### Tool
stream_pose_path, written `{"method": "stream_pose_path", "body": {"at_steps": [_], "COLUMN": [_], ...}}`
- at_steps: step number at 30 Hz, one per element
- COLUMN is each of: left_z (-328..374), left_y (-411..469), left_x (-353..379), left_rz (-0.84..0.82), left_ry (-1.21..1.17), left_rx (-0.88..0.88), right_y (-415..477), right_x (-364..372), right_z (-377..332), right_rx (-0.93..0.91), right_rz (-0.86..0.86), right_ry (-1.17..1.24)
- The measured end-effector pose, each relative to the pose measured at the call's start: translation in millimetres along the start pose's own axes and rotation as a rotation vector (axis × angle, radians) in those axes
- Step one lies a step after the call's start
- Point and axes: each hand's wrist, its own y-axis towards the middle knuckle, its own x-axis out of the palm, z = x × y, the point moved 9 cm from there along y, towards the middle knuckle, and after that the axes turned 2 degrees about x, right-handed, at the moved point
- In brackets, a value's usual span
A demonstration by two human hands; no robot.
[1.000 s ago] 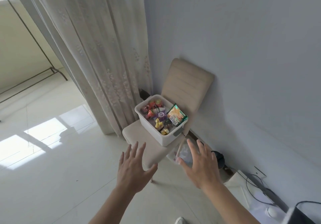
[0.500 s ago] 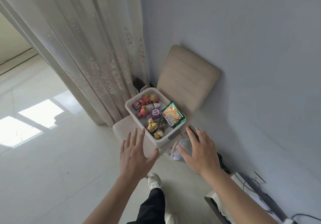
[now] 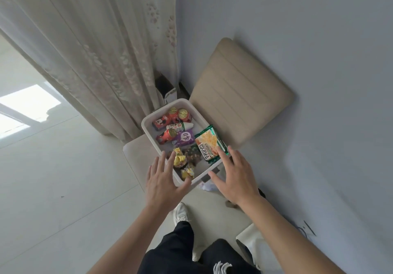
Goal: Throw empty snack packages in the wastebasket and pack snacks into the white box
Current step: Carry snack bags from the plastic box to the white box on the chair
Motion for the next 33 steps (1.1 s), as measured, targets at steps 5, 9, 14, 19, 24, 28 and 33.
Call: {"method": "stream_pose_path", "body": {"at_steps": [5, 9, 14, 19, 24, 28, 33], "left_z": [2, 2, -9, -13, -12, -12, -21], "left_y": [32, 46, 51, 52, 59, 67, 75], "left_x": [-1, 12, 36, 69, 114, 142, 163], "left_rz": [0.013, 0.000, 0.009, 0.051, 0.033, 0.024, 0.037], "left_ry": [-0.031, -0.048, -0.097, -0.211, -0.289, -0.328, -0.318], "left_rx": [-0.032, -0.091, -0.228, -0.360, -0.411, -0.431, -0.488], "right_y": [39, 71, 103, 132, 154, 167, 178], "right_x": [-3, 6, 20, 45, 80, 101, 126], "right_z": [9, 25, 43, 57, 73, 82, 87], "right_rx": [-0.023, -0.030, -0.058, -0.098, -0.114, -0.127, -0.159], "right_rz": [0.012, -0.030, -0.086, -0.149, -0.177, -0.165, -0.161], "right_ry": [0.004, 0.019, 0.055, 0.078, 0.107, 0.142, 0.156]}}
